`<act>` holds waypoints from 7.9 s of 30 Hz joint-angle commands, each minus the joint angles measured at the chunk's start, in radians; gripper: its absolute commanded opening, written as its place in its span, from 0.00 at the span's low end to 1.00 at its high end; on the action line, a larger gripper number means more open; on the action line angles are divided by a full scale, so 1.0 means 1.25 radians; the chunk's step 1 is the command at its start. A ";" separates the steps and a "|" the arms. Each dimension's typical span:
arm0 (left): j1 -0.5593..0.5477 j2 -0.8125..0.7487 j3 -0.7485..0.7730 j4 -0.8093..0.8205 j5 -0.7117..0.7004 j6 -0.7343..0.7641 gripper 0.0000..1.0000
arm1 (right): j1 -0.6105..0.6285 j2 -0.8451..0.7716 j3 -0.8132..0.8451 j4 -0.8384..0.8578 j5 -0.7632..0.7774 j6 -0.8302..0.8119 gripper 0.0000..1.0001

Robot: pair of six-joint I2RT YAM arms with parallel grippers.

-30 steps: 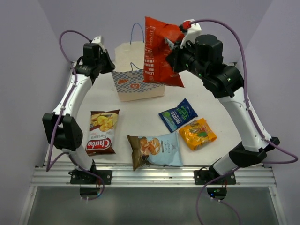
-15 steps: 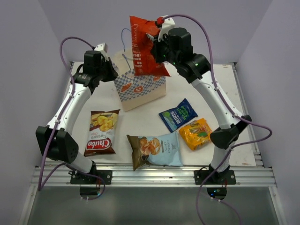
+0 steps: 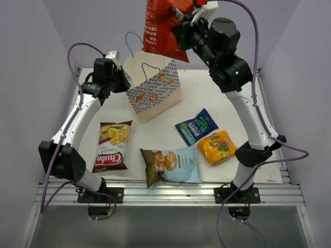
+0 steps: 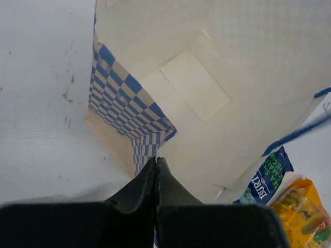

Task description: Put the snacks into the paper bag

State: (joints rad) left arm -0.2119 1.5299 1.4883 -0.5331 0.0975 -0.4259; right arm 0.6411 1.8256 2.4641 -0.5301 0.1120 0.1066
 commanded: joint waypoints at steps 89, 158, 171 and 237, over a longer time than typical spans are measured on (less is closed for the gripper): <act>-0.028 -0.088 -0.123 -0.003 -0.117 0.028 0.00 | 0.291 -0.157 -1.153 -0.017 -0.323 -0.001 0.83; -0.028 -0.063 -0.053 -0.017 -0.174 0.047 0.00 | 0.133 -0.023 -0.484 0.049 -0.004 -0.144 0.00; -0.028 -0.083 -0.065 -0.009 -0.171 0.047 0.00 | 0.153 -0.053 -0.424 -0.028 0.007 -0.158 0.86; -0.035 -0.155 -0.181 -0.015 -0.148 -0.021 0.00 | 0.517 0.152 -0.754 0.263 -0.068 0.181 0.00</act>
State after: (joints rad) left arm -0.2459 1.3525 1.2839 -0.5407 -0.1215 -0.4366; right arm 1.2854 2.1498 1.5299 -0.1684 -0.0444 0.3668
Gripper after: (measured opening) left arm 0.007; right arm 0.013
